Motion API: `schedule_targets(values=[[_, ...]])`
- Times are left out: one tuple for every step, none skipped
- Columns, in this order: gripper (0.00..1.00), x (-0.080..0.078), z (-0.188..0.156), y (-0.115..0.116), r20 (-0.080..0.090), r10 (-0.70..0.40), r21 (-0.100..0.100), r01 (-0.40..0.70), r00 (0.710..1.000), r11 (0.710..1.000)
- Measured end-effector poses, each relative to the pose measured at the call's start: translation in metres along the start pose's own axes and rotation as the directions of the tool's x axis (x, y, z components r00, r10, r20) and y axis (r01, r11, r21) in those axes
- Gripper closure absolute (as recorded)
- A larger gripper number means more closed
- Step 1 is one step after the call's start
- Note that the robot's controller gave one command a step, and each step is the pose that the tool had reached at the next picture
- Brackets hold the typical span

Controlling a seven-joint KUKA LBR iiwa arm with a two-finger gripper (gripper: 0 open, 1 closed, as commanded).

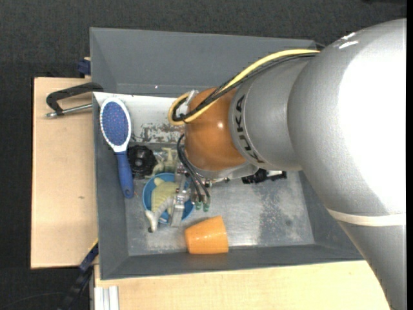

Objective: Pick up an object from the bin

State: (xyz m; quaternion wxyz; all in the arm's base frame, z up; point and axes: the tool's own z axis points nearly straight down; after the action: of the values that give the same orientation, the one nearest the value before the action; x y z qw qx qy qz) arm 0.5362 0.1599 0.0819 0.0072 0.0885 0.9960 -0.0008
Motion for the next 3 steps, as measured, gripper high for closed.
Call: schedule_targets(values=[[0.0,0.004,0.0,-0.002,0.007,0.055,-0.01,-0.055,0.998,0.998],[1.0,0.004,-0.001,-0.002,0.007,0.056,-0.01,-0.055,0.998,0.998],[1.0,0.0,-0.059,0.0,-0.004,0.054,-0.007,-0.054,0.999,0.999]])
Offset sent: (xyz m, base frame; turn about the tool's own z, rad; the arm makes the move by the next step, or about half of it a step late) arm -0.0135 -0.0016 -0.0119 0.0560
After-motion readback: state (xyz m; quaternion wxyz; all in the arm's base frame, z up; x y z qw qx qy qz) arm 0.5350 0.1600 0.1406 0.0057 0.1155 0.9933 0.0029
